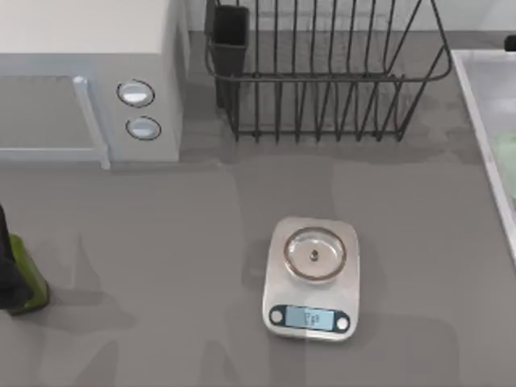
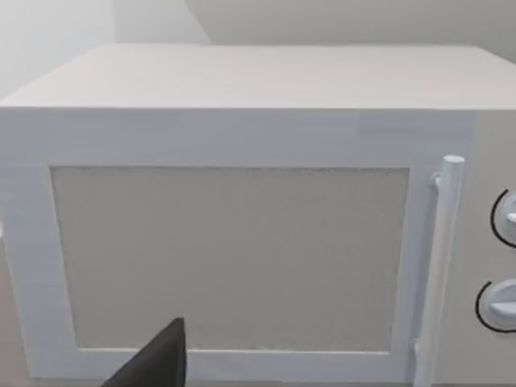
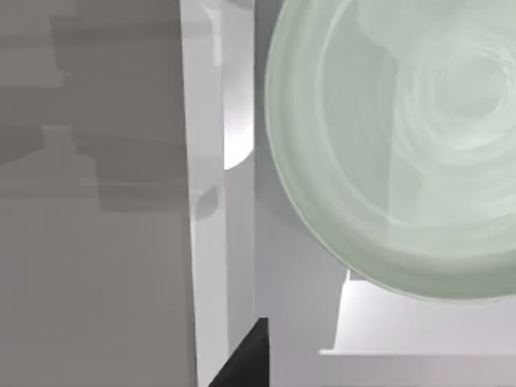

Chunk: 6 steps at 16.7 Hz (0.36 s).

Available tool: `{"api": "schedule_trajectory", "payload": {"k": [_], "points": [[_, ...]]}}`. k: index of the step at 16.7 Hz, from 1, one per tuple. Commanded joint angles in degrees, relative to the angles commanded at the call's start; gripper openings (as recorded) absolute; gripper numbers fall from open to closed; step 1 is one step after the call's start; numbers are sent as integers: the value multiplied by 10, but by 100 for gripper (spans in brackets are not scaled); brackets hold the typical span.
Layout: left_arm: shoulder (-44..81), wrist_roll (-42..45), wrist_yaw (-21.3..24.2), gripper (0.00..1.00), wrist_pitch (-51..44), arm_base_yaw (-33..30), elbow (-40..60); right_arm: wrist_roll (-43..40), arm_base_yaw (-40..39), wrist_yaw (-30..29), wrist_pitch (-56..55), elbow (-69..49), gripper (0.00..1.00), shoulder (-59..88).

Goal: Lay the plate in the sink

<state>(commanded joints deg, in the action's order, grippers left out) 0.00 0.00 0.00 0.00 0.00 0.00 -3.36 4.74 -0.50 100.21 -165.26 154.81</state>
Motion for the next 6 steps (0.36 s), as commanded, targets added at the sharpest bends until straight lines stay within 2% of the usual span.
{"api": "schedule_trajectory", "payload": {"k": [6], "points": [[0, 0, 0, 100, 0, 0, 0, 0, 0, 0, 0, 0, 100, 0]]}}
